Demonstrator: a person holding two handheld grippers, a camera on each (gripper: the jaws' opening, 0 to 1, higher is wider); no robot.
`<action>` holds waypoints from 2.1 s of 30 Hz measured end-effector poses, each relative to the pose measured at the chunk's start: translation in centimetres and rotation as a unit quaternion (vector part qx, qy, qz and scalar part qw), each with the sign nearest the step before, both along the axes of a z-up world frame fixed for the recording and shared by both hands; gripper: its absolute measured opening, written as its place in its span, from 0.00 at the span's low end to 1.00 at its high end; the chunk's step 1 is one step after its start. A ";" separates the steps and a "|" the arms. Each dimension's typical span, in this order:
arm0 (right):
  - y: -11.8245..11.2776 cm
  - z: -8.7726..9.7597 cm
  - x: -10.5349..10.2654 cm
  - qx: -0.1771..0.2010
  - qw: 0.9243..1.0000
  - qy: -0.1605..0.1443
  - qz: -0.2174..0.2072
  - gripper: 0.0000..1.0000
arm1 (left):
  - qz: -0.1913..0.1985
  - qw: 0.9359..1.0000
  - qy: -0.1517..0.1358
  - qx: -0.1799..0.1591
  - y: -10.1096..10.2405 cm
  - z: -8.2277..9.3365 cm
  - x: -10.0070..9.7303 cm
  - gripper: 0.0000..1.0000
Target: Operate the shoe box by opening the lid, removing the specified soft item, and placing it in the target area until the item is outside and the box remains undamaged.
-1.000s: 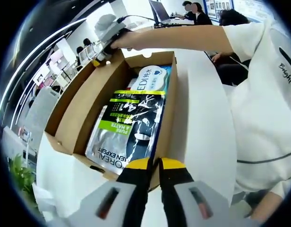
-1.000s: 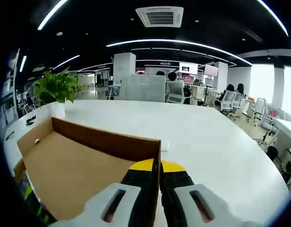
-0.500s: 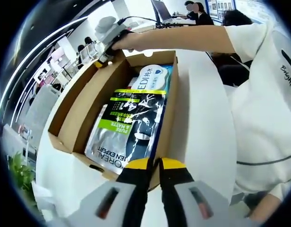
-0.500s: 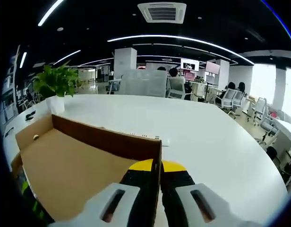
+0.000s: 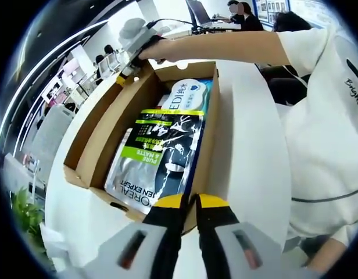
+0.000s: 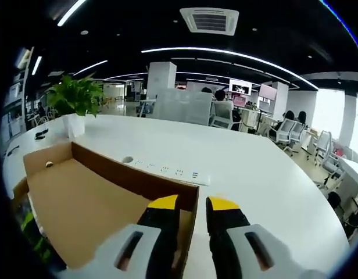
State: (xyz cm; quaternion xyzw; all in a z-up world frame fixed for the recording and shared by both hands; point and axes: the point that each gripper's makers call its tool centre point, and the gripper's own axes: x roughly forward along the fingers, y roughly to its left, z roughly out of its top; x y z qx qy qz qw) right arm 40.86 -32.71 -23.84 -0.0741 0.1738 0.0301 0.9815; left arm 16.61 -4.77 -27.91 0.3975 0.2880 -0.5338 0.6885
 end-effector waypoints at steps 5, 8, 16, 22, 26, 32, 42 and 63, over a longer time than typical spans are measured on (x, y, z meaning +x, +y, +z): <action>-0.2 1.8 -0.4 -0.003 1.000 -0.019 0.009 0.23 | 0.002 1.000 0.002 0.001 0.0 0.0 0.0 0.07; -0.1 3.1 -0.5 -0.018 0.999 -0.031 0.019 0.24 | 0.002 1.000 0.001 0.000 0.0 0.0 0.0 0.07; 1.9 5.2 -2.0 0.024 0.997 -0.033 0.069 0.36 | 0.010 1.000 0.013 -0.001 0.0 0.0 0.1 0.07; 1.7 7.1 -2.9 -0.021 0.995 -0.061 0.082 0.32 | -0.029 0.999 0.023 0.004 0.0 -0.3 -0.1 0.06; 3.0 8.0 -4.2 -0.031 0.990 -0.071 0.121 0.37 | -0.058 0.998 0.016 0.012 0.0 -0.6 -0.3 0.05; 4.8 9.4 -6.7 0.030 0.982 -0.078 0.170 0.29 | -0.060 0.996 0.054 0.027 -0.1 -0.6 -0.2 0.03; 6.6 11.3 -10.5 0.080 0.965 -0.069 0.238 0.37 | -0.111 0.991 0.055 0.059 -0.1 -0.9 -0.6 0.02; 10.7 8.8 -15.9 0.216 0.907 0.097 0.348 0.34 | -0.109 0.988 0.069 0.081 0.1 -1.3 -0.5 0.01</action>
